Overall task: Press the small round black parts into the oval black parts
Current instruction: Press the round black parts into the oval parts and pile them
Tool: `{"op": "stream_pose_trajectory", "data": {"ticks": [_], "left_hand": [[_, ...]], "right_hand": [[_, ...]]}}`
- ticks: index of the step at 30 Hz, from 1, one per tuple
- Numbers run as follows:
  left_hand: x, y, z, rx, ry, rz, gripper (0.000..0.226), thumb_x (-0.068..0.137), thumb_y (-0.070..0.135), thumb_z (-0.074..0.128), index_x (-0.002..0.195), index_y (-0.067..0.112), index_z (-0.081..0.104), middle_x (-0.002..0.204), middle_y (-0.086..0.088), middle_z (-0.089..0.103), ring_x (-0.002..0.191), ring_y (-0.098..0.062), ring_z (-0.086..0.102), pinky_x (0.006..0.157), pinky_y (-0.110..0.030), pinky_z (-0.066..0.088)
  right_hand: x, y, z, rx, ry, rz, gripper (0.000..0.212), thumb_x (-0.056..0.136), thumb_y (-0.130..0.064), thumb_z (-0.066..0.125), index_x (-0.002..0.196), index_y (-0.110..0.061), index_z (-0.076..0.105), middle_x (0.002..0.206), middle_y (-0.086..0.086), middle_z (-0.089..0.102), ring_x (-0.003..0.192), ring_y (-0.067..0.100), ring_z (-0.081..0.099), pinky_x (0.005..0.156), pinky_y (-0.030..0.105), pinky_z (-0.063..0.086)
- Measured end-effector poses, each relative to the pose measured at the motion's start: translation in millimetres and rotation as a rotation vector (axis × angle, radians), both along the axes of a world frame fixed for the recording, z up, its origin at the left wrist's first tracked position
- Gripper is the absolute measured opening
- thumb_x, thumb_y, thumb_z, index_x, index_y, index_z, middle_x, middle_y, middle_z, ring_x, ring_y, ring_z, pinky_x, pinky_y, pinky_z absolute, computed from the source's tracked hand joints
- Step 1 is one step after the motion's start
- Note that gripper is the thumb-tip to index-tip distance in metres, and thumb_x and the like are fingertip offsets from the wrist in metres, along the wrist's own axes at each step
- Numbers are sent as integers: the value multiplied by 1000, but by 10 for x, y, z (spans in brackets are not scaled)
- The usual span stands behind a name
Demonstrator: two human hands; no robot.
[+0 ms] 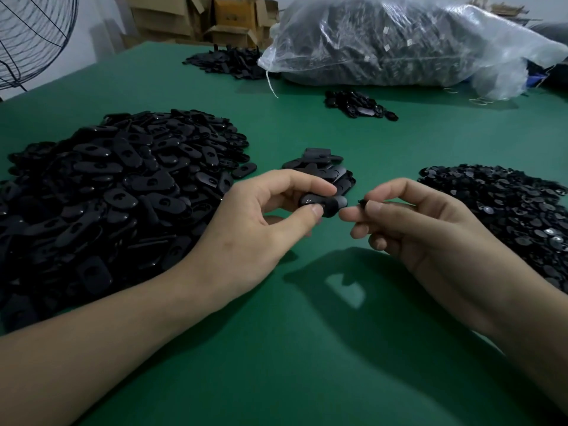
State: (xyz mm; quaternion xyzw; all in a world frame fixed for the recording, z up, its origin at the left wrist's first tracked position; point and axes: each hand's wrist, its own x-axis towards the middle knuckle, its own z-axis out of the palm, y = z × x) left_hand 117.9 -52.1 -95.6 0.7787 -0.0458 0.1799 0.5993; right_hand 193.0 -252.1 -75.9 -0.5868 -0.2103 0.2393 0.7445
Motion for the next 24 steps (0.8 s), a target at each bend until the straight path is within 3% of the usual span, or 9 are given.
{"op": "stream_pose_trajectory", "data": {"ticks": [4,8,15,20,24], "left_hand": [[16,2,-21,-56,-7,-16,21,94,9,70,113,19,73,101,-5,76,94,-17,76,87,-32,61],[13,-6,-14,-86,-3,-29,19,96,2,67,111,12,75,98,-2,79,92,-13,77,80,-23,60],[3,-16,-4,-129,58,-60,27,90,1,74,110,18,77,93,5,80,90,-13,78,73,-21,60],[4,-20,-9,-98,144,-111,30,87,-1,77,102,26,79,96,0,81,91,-16,78,68,-21,59],[14,-11,-23,-101,179,-76,19,89,1,76,101,16,78,92,-1,81,89,-15,79,63,-19,57]], "right_hand": [[-15,18,-2,-48,-62,-16,33,72,-24,76,99,-11,61,98,18,77,76,16,70,62,18,50],[-39,29,-1,-85,-106,-21,34,71,-28,77,98,-10,63,97,16,78,74,16,71,62,17,50],[-23,9,-9,-84,-110,-61,31,68,-29,79,92,-13,71,94,15,78,72,15,70,61,17,51],[-19,9,-19,-121,-158,-79,26,72,-25,77,94,-13,72,90,14,78,73,15,71,63,17,52],[-28,28,-9,-183,-249,-135,29,74,-23,74,99,-9,69,86,11,78,74,15,72,64,18,52]]}}
